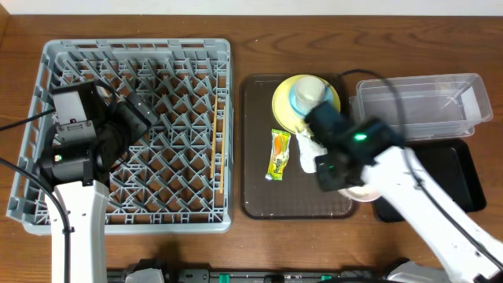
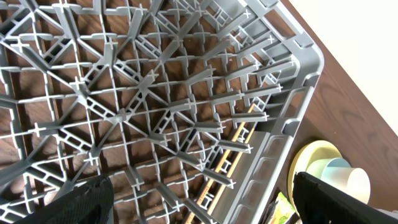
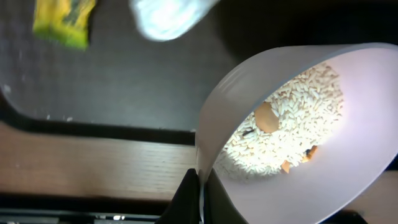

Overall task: Sort waste into correct bins and load items into the dishwasher rack
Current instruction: 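Carry the bowl right over the black tray and tilt it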

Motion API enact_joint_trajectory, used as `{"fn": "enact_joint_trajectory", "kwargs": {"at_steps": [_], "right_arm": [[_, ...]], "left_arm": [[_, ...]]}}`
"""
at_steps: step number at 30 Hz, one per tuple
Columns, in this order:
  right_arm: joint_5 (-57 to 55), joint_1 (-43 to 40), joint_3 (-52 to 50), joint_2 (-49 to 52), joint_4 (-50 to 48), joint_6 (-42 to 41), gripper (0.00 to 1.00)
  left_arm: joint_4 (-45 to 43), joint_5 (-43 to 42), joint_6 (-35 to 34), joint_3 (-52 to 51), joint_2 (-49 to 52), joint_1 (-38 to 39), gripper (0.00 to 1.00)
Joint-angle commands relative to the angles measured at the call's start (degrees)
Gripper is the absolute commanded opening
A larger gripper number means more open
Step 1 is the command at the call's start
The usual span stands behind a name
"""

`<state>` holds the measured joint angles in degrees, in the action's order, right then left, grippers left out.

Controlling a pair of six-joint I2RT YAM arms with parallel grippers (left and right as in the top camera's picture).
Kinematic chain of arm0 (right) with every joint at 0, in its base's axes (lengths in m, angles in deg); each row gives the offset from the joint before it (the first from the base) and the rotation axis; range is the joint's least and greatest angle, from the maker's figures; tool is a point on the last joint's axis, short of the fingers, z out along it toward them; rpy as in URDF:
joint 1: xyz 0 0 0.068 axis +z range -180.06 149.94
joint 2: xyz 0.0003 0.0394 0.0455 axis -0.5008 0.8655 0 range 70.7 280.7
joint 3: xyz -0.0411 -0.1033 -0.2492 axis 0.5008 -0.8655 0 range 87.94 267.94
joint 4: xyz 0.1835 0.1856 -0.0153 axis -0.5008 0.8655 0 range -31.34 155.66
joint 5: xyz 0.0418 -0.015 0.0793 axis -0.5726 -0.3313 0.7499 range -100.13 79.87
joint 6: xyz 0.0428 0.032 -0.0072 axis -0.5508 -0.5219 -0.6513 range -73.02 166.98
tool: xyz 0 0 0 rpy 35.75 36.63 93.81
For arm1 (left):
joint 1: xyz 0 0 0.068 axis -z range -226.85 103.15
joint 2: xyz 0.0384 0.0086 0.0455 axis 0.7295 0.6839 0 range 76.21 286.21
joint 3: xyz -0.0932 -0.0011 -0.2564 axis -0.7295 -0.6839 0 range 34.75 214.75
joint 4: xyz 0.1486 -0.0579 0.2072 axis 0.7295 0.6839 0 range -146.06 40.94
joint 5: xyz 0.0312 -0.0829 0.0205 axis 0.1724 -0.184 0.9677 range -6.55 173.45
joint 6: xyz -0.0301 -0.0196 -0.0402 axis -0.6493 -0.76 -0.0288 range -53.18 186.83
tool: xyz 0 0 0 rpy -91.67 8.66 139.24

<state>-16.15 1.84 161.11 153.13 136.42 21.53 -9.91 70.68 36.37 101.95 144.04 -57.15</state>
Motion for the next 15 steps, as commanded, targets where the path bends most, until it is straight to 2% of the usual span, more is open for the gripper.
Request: {"fn": "enact_joint_trajectory", "kwargs": {"at_steps": [1, 8, 15], "right_arm": [[-1.46, -6.58, 1.14, -4.02, 0.37, 2.97, 0.01], [9.53, -26.12, 1.11, -8.98, -0.92, 12.85, 0.01], [31.32, -47.43, -0.26, -9.38, -4.0, 24.83, 0.01]], "left_arm": [[0.11, -0.09, -0.28, 0.74, 0.26, -0.24, 0.93], [0.11, -0.09, -0.28, 0.74, 0.26, -0.24, 0.93], [0.09, -0.09, -0.28, 0.74, 0.26, -0.24, 0.93]]}}
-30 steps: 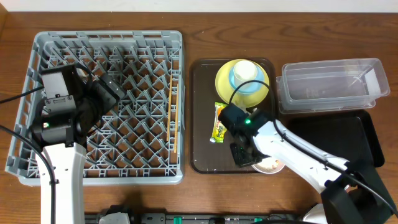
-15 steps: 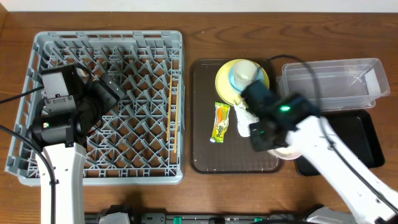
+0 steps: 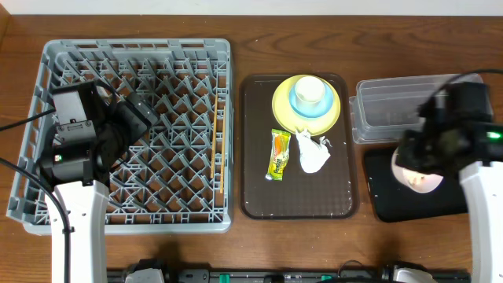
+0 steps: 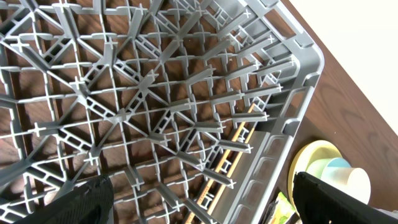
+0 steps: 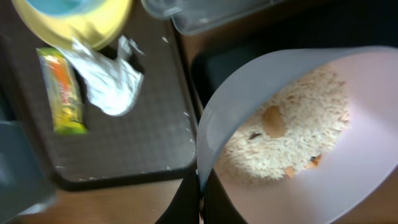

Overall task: Sort waste into correct bins and load items into the dishwasher rack
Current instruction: 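Carry the bowl right over the black tray and tilt it, then tip and shake the bowl to pour rice onto the black tray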

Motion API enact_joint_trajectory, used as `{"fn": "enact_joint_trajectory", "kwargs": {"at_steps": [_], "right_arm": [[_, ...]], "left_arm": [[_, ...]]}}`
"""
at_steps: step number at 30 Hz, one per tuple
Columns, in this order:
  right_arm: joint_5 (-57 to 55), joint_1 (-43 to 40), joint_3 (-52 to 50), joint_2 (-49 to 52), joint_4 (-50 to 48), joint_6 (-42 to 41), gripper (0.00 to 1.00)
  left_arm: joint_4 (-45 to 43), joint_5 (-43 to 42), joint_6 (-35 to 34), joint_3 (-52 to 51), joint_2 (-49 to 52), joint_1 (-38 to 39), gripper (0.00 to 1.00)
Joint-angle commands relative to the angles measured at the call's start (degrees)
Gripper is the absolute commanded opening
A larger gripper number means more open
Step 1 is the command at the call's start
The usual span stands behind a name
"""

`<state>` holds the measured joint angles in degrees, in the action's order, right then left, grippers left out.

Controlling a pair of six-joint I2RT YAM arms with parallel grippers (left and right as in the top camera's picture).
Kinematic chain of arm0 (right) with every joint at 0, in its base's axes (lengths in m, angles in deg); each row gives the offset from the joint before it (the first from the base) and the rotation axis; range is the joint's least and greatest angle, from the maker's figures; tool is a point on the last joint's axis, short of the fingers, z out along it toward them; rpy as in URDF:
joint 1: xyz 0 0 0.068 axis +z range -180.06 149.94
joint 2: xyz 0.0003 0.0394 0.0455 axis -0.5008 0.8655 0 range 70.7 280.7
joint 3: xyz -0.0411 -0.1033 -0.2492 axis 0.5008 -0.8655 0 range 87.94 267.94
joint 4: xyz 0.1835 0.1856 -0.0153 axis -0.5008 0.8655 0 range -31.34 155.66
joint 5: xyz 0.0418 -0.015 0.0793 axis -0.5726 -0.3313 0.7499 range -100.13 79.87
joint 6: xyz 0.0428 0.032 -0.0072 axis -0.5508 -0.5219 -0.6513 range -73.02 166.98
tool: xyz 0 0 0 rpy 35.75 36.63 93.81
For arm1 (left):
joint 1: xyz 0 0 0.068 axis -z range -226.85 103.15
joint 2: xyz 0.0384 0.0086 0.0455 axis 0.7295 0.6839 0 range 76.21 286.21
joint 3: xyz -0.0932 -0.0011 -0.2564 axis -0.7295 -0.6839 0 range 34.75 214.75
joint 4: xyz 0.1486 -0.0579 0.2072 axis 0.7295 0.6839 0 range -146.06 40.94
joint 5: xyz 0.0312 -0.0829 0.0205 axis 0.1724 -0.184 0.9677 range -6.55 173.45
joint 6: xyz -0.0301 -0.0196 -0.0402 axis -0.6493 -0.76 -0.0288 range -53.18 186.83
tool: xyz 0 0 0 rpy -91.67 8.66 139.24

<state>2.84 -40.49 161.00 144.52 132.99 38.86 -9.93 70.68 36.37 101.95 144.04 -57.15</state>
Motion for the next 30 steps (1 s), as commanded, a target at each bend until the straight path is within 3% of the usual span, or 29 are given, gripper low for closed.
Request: {"fn": "enact_joint_trajectory", "kwargs": {"at_steps": [1, 12, 22, 30], "right_arm": [[16.74, -8.76, -1.01, -0.74, -1.4, 9.44, 0.01], [44.44, -31.19, -11.91, -0.2, -9.9, 19.3, 0.01], [58.62, -39.15, -21.51, 3.34, -17.75, 22.16, 0.01], [59.32, -44.5, -22.27, 5.11, -20.87, 23.12, 0.01]], "left_arm": [[0.13, -0.09, -0.28, 0.74, 0.26, -0.24, 0.93], [0.13, -0.09, -0.28, 0.74, 0.26, -0.24, 0.93], [0.13, -0.07, -0.28, 0.74, 0.26, -0.24, 0.93], [0.13, -0.09, -0.28, 0.74, 0.26, -0.24, 0.93]]}}
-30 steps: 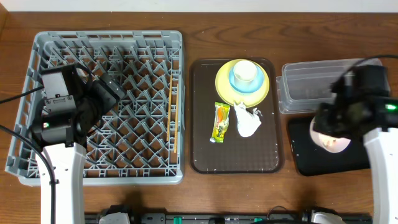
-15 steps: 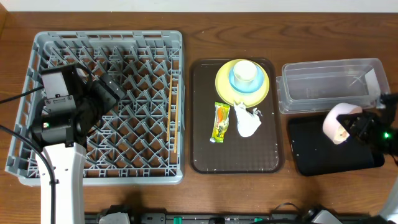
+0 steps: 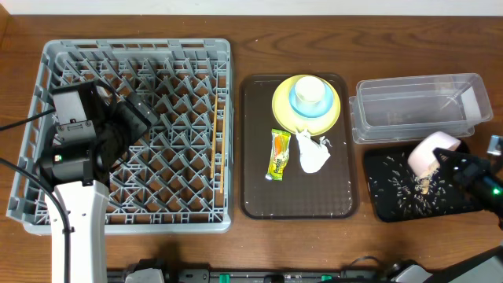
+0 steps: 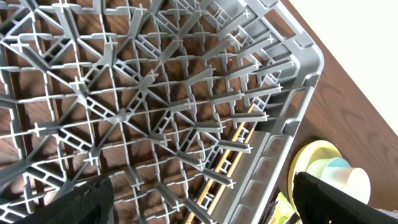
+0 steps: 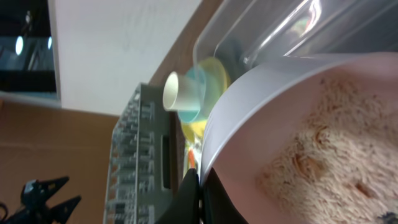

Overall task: Sort waste into correct bins and load items into the dishwasher rack
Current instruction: 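Tip and shake the bowl to pour rice onto the black tray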

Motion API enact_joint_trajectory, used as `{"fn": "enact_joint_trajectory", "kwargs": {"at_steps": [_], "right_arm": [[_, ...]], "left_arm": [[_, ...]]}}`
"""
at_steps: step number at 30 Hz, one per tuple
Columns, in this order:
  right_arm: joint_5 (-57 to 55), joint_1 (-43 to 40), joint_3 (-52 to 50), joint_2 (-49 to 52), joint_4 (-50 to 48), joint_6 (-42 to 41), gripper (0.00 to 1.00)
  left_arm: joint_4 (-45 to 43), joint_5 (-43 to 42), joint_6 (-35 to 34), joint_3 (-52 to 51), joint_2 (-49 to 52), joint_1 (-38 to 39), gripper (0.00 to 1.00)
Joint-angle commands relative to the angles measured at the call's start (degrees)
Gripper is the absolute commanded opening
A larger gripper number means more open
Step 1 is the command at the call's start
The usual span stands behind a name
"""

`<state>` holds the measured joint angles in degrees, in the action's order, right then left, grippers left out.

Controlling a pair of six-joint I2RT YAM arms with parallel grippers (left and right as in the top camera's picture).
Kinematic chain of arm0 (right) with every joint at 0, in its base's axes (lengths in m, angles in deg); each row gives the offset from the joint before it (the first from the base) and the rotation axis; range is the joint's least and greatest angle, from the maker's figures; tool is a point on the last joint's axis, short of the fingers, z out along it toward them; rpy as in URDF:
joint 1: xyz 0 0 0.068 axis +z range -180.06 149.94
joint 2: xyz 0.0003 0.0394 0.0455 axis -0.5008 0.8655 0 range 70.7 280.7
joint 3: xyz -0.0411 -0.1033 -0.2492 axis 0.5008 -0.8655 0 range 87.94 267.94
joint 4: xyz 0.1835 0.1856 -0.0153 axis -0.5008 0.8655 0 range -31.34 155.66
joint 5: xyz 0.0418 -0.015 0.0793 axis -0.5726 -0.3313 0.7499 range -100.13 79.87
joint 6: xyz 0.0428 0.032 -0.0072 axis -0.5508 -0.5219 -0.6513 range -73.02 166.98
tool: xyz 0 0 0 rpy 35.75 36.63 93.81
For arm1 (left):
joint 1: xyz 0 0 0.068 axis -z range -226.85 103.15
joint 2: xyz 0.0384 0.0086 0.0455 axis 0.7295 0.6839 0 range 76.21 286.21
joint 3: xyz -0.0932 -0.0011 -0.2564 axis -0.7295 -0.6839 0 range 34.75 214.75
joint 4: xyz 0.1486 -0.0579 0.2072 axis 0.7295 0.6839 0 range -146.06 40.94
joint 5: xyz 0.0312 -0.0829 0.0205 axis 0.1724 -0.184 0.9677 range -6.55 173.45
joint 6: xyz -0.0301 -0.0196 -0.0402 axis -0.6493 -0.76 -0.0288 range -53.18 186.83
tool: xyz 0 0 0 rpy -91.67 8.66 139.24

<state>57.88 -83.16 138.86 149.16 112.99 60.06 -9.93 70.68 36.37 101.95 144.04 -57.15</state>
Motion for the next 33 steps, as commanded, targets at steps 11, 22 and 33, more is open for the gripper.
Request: {"fn": "enact_joint_trajectory", "kwargs": {"at_steps": [11, 22, 33], "right_arm": [[4.26, -3.74, -0.15, 0.52, 1.03, 7.5, 0.01], [4.44, -3.63, -0.15, 0.55, -1.07, 6.36, 0.01], [5.7, -3.32, -0.28, 0.59, -1.31, 7.39, 0.01]], "left_arm": [[0.13, -0.07, -0.28, 0.74, 0.26, -0.24, 0.93], [0.13, -0.09, -0.28, 0.74, 0.26, -0.24, 0.93], [0.13, -0.09, -0.28, 0.74, 0.26, -0.24, 0.93]]}}
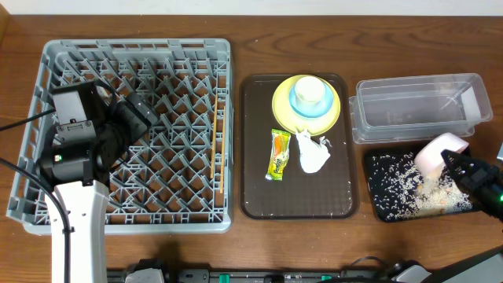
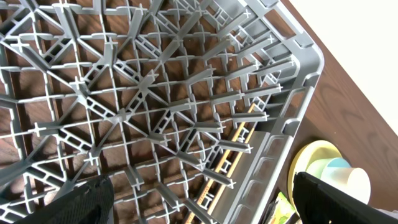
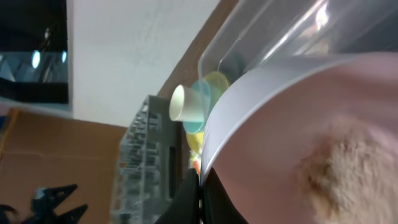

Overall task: Sort waste into correct bins and load items into the dishwasher rack
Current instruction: 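Tip and shake the bowl to pour rice onto the black tray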

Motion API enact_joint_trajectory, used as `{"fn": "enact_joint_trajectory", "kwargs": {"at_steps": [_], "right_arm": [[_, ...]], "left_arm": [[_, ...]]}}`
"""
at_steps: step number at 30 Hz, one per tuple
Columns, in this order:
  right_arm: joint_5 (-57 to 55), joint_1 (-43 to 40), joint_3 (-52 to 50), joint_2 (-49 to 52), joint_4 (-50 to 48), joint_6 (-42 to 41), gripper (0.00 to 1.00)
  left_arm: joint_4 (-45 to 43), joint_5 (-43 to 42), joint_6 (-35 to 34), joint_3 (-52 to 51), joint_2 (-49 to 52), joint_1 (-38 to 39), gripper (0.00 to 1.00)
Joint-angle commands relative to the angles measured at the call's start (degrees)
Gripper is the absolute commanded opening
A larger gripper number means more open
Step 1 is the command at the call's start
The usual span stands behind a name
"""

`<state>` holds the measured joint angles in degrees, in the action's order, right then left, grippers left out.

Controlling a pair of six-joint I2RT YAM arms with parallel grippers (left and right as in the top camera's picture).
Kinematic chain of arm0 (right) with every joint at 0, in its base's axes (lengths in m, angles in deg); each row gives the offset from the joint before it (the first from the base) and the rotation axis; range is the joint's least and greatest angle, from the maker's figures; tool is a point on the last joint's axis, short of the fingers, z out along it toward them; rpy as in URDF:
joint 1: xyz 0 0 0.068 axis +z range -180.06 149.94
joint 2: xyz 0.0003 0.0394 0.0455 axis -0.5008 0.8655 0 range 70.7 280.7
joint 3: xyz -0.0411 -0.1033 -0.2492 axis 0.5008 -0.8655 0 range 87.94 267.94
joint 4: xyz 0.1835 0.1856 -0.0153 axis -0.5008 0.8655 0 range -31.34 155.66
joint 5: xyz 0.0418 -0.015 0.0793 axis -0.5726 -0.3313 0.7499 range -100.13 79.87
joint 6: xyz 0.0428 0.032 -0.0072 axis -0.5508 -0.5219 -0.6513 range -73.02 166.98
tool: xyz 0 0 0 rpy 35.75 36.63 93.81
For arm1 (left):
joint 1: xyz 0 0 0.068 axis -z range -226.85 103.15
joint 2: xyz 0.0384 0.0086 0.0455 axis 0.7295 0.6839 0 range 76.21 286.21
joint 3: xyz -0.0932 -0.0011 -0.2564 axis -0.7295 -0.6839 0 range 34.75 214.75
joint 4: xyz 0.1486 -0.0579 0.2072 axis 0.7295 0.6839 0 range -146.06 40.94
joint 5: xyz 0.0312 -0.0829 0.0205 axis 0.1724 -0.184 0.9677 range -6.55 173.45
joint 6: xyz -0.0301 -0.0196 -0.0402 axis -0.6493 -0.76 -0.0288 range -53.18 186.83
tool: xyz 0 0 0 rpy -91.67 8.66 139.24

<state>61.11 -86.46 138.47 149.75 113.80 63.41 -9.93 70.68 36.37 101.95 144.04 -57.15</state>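
My right gripper is shut on the rim of a pink bowl, tipped on its side over the black bin. Rice lies scattered and heaped in that bin; some still clings inside the bowl. The grey dishwasher rack sits at the left with a wooden chopstick along its right side. My left gripper hangs open above the rack. On the brown tray are a yellow plate with a blue bowl and paper cup, a snack wrapper and a crumpled napkin.
A clear plastic bin stands just behind the black bin at the far right. The rack's prongs fill the left wrist view. Bare wooden table runs along the front edge.
More rice lies in the black bin, now piled at its right side. The tipped pink bowl has shifted slightly right and holds less rice. The left arm is unchanged.
My right gripper held the rice-filled pink bowl at the brown tray's front right corner. Then it held it over the black bin. Later the bowl was tipped with rice scattered in the bin, and now most rice lies there. The left gripper stayed open over the rack.
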Motion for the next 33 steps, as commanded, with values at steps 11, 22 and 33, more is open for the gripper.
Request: {"fn": "enact_joint_trajectory", "kwargs": {"at_steps": [11, 22, 33], "right_arm": [[-2.78, 0.48, -0.24, 0.15, -6.4, -1.44, 0.01], [-2.75, 0.92, -0.28, 0.76, -5.22, -0.13, 0.01], [5.44, 0.98, -0.28, 1.11, -1.55, 4.98, 0.01]], "left_arm": [[0.13, -0.09, -0.28, 0.74, 0.26, -0.24, 0.93], [0.13, -0.09, -0.28, 0.74, 0.26, -0.24, 0.93], [0.13, -0.09, -0.28, 0.74, 0.26, -0.24, 0.93]]}}
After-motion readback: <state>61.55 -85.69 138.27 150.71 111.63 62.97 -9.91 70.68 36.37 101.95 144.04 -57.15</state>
